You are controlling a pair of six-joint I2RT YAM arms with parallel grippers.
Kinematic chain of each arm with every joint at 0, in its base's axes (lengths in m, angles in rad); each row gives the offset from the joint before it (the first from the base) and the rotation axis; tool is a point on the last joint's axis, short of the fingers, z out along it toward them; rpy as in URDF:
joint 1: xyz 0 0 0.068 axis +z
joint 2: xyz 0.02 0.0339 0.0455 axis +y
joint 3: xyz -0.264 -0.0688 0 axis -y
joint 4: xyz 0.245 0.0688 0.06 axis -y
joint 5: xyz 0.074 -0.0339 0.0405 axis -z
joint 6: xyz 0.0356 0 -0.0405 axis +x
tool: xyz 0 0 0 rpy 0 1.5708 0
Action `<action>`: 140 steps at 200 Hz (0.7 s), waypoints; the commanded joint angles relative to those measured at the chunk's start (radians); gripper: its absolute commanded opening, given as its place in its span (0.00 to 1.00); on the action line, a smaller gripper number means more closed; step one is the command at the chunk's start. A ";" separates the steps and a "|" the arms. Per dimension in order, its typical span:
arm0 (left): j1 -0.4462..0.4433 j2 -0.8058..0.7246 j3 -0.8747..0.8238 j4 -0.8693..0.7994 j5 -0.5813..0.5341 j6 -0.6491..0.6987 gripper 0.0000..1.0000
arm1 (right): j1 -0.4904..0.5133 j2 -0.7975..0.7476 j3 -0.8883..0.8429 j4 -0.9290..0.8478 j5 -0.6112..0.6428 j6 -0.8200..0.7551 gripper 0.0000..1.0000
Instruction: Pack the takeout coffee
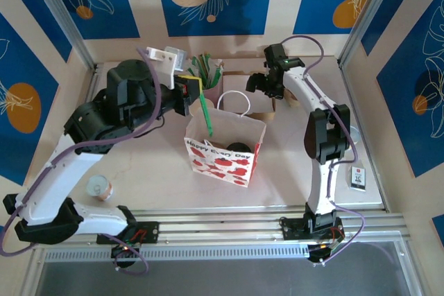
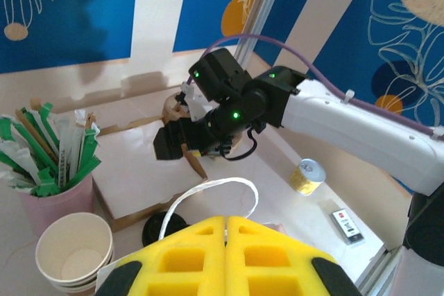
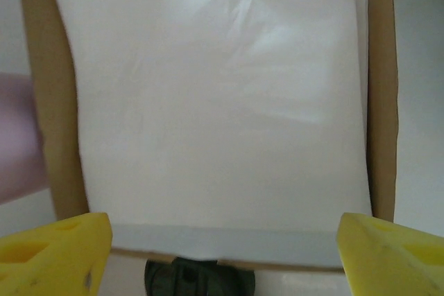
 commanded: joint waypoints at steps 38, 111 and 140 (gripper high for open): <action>-0.014 -0.014 -0.179 0.135 -0.078 0.021 0.00 | 0.014 0.153 0.140 -0.069 0.058 -0.053 0.80; -0.014 0.006 -0.305 0.211 -0.097 0.014 0.00 | 0.058 0.297 0.258 -0.095 0.074 -0.087 0.74; -0.015 0.006 -0.349 0.224 -0.094 0.004 0.05 | 0.058 0.328 0.281 -0.108 0.080 -0.097 0.66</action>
